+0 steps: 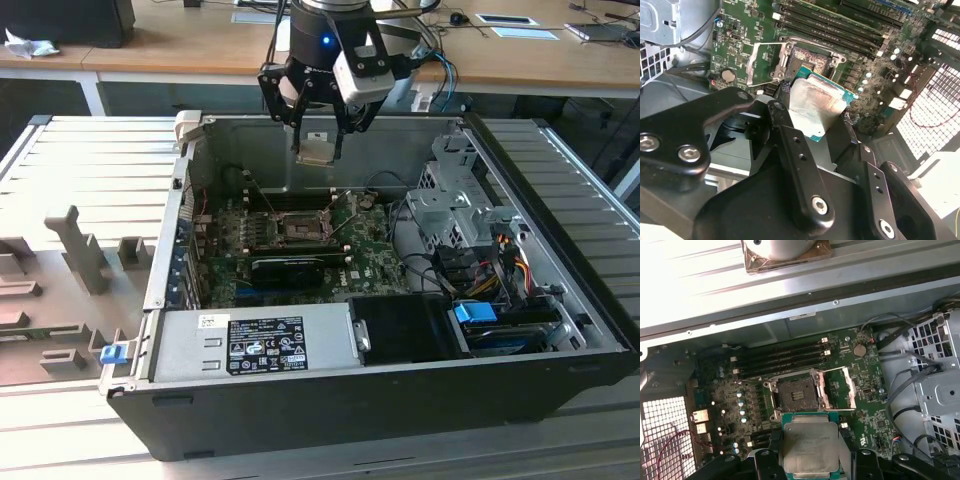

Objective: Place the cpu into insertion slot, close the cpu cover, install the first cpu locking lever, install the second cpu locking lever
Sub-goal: 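Place the cpu into insertion slot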

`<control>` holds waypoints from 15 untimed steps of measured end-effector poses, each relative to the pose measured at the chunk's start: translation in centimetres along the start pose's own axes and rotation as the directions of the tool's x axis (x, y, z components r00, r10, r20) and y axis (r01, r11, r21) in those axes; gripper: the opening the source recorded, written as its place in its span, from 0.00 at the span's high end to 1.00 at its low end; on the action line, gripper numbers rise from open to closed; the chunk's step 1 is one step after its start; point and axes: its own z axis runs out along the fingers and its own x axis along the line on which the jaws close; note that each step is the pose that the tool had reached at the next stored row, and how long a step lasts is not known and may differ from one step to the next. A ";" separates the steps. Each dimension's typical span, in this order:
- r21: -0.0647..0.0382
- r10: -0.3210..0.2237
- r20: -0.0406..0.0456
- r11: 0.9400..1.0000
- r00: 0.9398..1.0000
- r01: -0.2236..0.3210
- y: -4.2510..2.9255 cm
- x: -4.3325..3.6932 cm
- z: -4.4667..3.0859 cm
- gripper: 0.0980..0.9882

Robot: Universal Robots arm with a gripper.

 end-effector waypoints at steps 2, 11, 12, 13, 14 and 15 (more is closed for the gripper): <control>0.000 0.006 0.001 1.000 1.000 -0.006 0.00 0.00 0.00 0.51; -0.001 0.047 0.004 0.999 0.999 -0.047 0.00 0.00 0.01 0.51; -0.001 0.050 0.004 0.999 0.999 -0.050 0.00 0.00 0.01 0.51; -0.001 0.054 0.005 0.999 0.999 -0.054 0.00 0.00 0.01 0.51; -0.001 0.057 0.005 0.998 0.998 -0.057 0.00 0.00 0.01 0.51; -0.001 0.063 0.005 0.998 0.998 -0.063 0.00 0.00 0.01 0.51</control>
